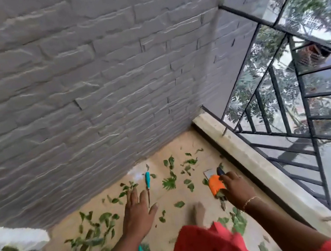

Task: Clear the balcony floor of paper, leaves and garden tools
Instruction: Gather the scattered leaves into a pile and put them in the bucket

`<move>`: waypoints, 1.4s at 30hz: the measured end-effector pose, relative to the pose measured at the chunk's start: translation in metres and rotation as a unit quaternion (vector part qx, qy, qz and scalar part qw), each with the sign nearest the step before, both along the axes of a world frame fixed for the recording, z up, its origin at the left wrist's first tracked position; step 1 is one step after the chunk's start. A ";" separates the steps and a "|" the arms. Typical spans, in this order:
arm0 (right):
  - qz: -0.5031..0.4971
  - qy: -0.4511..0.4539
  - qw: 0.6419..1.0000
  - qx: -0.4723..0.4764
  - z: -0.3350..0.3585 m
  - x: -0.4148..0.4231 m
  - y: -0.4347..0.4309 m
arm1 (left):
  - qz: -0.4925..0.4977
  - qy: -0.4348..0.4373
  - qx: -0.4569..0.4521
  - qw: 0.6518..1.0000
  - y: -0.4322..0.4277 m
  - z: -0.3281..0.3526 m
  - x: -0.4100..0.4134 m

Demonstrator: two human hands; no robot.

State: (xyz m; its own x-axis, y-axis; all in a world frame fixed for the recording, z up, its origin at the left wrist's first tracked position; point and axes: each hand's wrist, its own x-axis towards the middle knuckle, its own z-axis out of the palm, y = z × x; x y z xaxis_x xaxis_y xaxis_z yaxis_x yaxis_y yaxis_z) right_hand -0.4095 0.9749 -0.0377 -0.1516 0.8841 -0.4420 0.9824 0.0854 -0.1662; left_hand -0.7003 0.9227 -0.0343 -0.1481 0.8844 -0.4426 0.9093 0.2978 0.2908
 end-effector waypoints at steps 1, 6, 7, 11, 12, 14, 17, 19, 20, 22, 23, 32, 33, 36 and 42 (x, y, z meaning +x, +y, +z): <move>-0.002 0.001 1.000 -0.003 -0.003 0.003 0.013 | -0.005 0.000 0.000 1.000 0.016 -0.001 0.003; -0.017 0.029 0.999 -0.001 -0.025 0.028 0.090 | -0.027 0.008 -0.021 0.999 0.098 -0.012 0.026; -0.023 0.037 0.999 -0.002 -0.029 0.036 0.106 | -0.029 0.012 -0.028 0.999 0.114 -0.015 0.032; -0.049 0.031 0.998 -0.021 -0.037 0.070 0.159 | -0.062 0.025 -0.044 0.997 0.182 -0.026 0.058; -0.051 0.024 0.998 -0.027 -0.039 0.078 0.171 | -0.064 0.024 -0.044 0.997 0.199 -0.030 0.064; -0.051 0.015 0.998 -0.031 -0.045 0.092 0.193 | -0.065 0.006 -0.042 0.997 0.228 -0.039 0.075; -0.079 0.019 0.995 -0.053 -0.062 0.102 0.222 | -0.066 -0.035 -0.047 0.996 0.259 -0.063 0.091; -0.087 0.010 0.993 -0.073 -0.086 0.103 0.240 | -0.071 -0.058 -0.049 0.995 0.278 -0.092 0.100; -0.089 0.008 0.993 -0.083 -0.103 0.101 0.249 | -0.066 -0.069 -0.050 0.994 0.288 -0.112 0.104; -0.099 0.009 0.991 -0.087 -0.147 0.099 0.266 | -0.041 -0.090 -0.038 0.994 0.308 -0.159 0.114; -0.101 0.010 0.991 -0.089 -0.174 0.098 0.274 | -0.017 -0.099 -0.030 0.994 0.316 -0.185 0.120; 0.007 -0.005 0.993 -0.119 -0.437 0.090 0.334 | 0.056 -0.144 -0.010 0.988 0.347 -0.449 0.154; 0.026 -0.010 0.993 -0.111 -0.464 0.087 0.343 | 0.043 -0.143 -0.003 0.989 0.350 -0.475 0.155; 0.060 -0.011 0.995 -0.083 -0.542 0.087 0.373 | 0.006 -0.145 0.051 0.988 0.366 -0.560 0.156; 0.006 0.041 0.996 -0.073 -0.616 0.093 0.405 | -0.044 -0.143 0.181 0.972 0.393 -0.652 0.165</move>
State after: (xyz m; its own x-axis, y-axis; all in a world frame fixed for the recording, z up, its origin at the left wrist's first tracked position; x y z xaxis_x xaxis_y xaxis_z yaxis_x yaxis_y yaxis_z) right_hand -0.3167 1.3800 -0.6536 -0.2036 0.8092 -0.5511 0.9638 0.0668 -0.2580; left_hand -0.5357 1.3154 -0.6863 0.0174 0.9936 -0.1115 0.7932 0.0542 0.6065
